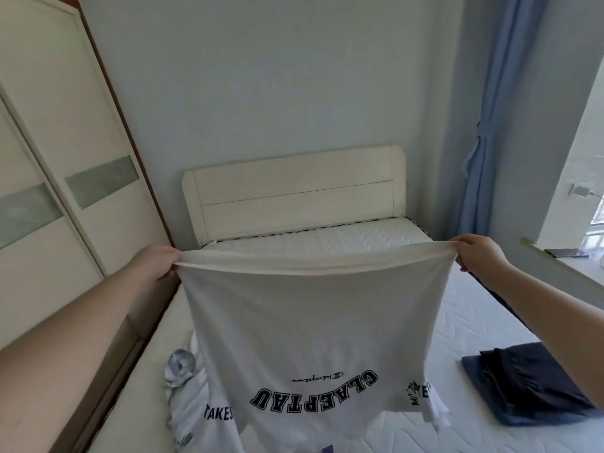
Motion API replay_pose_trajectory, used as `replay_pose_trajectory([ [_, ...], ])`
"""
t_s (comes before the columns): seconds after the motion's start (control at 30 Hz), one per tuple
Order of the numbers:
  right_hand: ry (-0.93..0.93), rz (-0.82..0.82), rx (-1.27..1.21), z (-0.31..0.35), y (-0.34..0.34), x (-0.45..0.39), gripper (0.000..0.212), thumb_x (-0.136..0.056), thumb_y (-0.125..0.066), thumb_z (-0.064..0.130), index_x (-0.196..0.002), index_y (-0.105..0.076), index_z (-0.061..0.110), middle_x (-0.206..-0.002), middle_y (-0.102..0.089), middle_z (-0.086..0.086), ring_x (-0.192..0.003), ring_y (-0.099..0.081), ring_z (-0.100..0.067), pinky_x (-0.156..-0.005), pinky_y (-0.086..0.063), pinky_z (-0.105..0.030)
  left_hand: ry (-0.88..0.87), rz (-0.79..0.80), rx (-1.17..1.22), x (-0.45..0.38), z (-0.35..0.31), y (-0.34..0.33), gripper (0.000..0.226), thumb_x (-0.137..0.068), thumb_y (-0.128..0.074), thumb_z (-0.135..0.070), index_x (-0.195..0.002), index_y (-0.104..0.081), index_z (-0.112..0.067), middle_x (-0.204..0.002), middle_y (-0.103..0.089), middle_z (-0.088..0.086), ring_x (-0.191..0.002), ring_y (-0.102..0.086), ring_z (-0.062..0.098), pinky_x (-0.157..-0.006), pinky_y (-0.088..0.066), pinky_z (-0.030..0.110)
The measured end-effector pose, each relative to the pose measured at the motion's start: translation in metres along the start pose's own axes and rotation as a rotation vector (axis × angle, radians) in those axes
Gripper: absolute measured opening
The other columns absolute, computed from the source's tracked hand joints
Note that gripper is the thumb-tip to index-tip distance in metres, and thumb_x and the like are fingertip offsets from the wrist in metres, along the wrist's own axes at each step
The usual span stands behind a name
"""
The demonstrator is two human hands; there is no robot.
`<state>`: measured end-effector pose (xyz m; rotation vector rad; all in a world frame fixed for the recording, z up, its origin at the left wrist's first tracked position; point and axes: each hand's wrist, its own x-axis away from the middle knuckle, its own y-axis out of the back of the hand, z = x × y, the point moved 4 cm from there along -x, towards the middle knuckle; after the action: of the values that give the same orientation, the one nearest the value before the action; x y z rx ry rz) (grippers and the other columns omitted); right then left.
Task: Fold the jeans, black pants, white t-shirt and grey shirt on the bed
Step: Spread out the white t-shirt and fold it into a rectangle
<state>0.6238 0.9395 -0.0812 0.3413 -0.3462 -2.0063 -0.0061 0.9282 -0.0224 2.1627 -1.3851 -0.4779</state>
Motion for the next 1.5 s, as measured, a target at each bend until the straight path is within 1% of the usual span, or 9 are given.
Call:
replay_pose_trajectory([
  [0.2, -0.09, 0.041, -0.064, 0.016, -0.011, -0.047, 0.021, -0.095, -0.048, 0.002, -0.096, -0.067, 0.01, -0.083, -0.071, -0.015, -0.068, -0.07, -0.024, -0.053, -0.053, -0.028, 0.041, 0.014, 0.078, -0.026, -0.028, -0.019, 0.017, -0.098, -0.043, -0.004, -0.092, -0.059, -0.003, -0.066, -0.066, 0.014, -0.038, -0.059, 0.013, -0.04, -0.043, 0.018],
  [0.33, -0.241, 0.08, -0.182, 0.007, -0.025, -0.07, 0.019, -0.091, -0.054, -0.006, -0.092, -0.069, 0.005, -0.083, -0.068, -0.013, -0.068, -0.067, -0.022, -0.047, -0.055, -0.02, 0.121, 0.016, 0.285, -0.044, -0.028, -0.052, 0.017, -0.099, -0.043, 0.001, -0.108, -0.056, 0.007, -0.094, -0.059, 0.025, -0.051, -0.065, 0.023, -0.039, -0.052, 0.02],
  [0.6, -0.298, 0.036, -0.382, 0.003, -0.04, -0.129, 0.023, -0.093, -0.051, 0.019, -0.085, -0.072, 0.014, -0.088, -0.07, -0.009, -0.082, -0.068, -0.019, -0.096, -0.053, -0.037, 0.046, -0.007, 0.433, -0.099, -0.053, -0.085, 0.03, -0.101, -0.045, -0.007, -0.128, -0.054, 0.003, -0.112, -0.058, 0.017, -0.082, -0.059, 0.019, -0.074, -0.054, 0.023],
  [0.73, -0.197, 0.037, -0.434, 0.008, -0.04, -0.147, 0.014, -0.092, -0.063, 0.03, -0.095, -0.074, 0.021, -0.096, -0.071, -0.008, -0.09, -0.068, -0.018, -0.098, -0.051, -0.037, -0.014, -0.002, 0.501, -0.11, -0.061, -0.085, 0.024, -0.1, -0.05, -0.02, -0.115, -0.061, -0.005, -0.108, -0.061, 0.01, -0.093, -0.059, 0.019, -0.094, -0.046, 0.033],
  [0.87, -0.223, 0.051, -0.598, -0.002, -0.038, -0.144, 0.029, -0.1, -0.051, 0.037, -0.101, -0.073, 0.018, -0.104, -0.071, -0.006, -0.099, -0.067, -0.018, -0.093, -0.052, -0.03, -0.026, -0.05, 0.529, -0.109, -0.051, -0.083, 0.023, -0.098, -0.049, -0.029, -0.109, -0.06, -0.012, -0.109, -0.064, 0.008, -0.101, -0.061, 0.022, -0.096, -0.047, 0.036],
  [1.07, -0.329, 0.078, -0.58, -0.082, -0.052, -0.085, 0.02, -0.095, -0.063, 0.026, -0.103, -0.07, 0.01, -0.098, -0.07, -0.007, -0.088, -0.069, -0.017, -0.085, -0.056, -0.024, 0.086, -0.106, 0.563, -0.058, 0.039, -0.119, 0.015, -0.093, -0.065, -0.023, -0.081, -0.065, -0.013, -0.074, -0.069, 0.004, -0.061, -0.066, 0.011, -0.05, -0.054, 0.018],
  [1.23, -0.494, 0.043, -0.456, -0.21, -0.079, 0.015, 0.02, -0.091, -0.064, 0.005, -0.11, -0.068, 0.0, -0.1, -0.066, -0.015, -0.078, -0.064, -0.017, -0.059, -0.055, -0.012, 0.332, -0.076, 0.466, 0.036, 0.182, -0.191, 0.006, -0.089, -0.068, -0.008, -0.086, -0.064, -0.005, -0.09, -0.065, 0.018, -0.071, -0.065, 0.025, -0.053, -0.057, 0.023],
  [1.37, -0.61, 0.044, -0.324, -0.289, -0.081, 0.086, 0.022, -0.091, -0.061, -0.004, -0.113, -0.067, -0.004, -0.094, -0.064, -0.013, -0.075, -0.061, -0.019, -0.055, -0.054, -0.01, 0.475, -0.055, 0.347, 0.106, 0.264, -0.215, 0.009, -0.087, -0.066, 0.003, -0.096, -0.065, 0.005, -0.1, -0.065, 0.029, -0.077, -0.063, 0.034, -0.086, -0.055, 0.055],
  [1.5, -0.72, 0.068, -0.224, -0.338, -0.073, 0.145, 0.028, -0.093, -0.053, -0.009, -0.12, -0.062, -0.007, -0.104, -0.059, -0.021, -0.071, -0.056, -0.021, -0.052, -0.053, -0.01, 0.541, -0.041, 0.206, 0.174, 0.319, -0.217, 0.014, -0.087, -0.066, 0.001, -0.101, -0.068, 0.006, -0.101, -0.067, 0.029, -0.085, -0.066, 0.038, -0.091, -0.052, 0.055],
])
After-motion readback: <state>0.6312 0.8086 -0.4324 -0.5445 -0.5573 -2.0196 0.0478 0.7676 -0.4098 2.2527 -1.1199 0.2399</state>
